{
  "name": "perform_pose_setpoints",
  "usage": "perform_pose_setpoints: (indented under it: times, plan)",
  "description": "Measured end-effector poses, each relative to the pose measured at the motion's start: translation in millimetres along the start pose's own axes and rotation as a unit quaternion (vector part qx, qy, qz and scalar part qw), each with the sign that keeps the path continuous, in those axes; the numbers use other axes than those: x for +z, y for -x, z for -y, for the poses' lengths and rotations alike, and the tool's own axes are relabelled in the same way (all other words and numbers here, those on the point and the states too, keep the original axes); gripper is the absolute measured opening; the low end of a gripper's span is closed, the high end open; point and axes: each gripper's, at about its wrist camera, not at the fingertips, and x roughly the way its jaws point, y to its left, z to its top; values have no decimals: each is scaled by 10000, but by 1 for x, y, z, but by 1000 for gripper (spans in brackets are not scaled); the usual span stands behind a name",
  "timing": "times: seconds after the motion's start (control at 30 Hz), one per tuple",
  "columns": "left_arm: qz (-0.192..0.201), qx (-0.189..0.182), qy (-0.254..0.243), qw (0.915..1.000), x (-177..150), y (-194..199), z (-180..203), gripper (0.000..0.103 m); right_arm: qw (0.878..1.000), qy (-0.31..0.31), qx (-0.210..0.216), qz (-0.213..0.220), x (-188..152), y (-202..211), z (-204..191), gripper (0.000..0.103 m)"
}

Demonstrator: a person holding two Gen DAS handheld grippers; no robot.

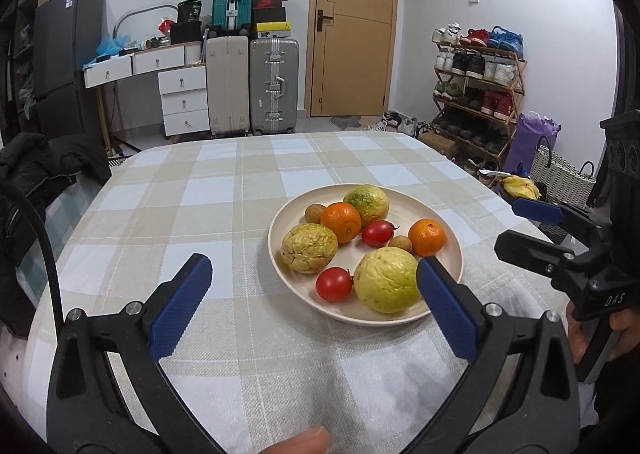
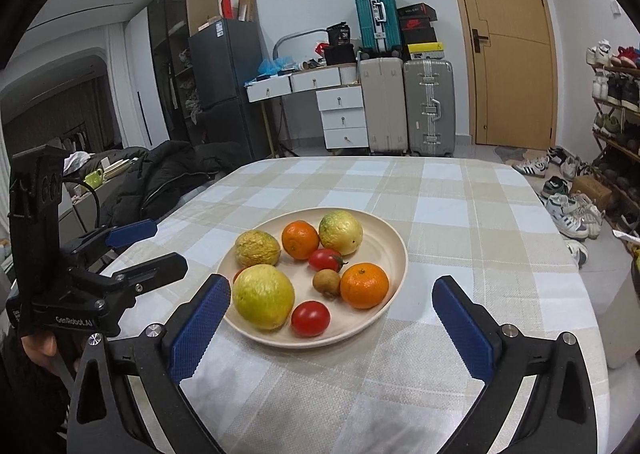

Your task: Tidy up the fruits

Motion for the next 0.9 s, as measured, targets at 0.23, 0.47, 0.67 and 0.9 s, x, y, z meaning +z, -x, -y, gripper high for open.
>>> perform_pose_setpoints:
  times: [0.23, 0.47, 0.67, 0.9]
  plan:
    - [273, -28, -61, 9996, -9, 20, 4, 102, 9999, 46, 33, 152, -10, 14, 0, 103]
    - [366, -15, -203, 9991, -15, 23, 12, 102, 9997, 94, 18, 205, -14, 15, -1, 103]
    - [360, -52, -176, 9992, -15, 19, 10, 102, 9992, 148, 127, 357, -16, 21, -3, 103]
    - [385, -51, -157, 9991, -15, 19, 9, 102, 9986, 152, 175, 475, -16, 24, -2, 103]
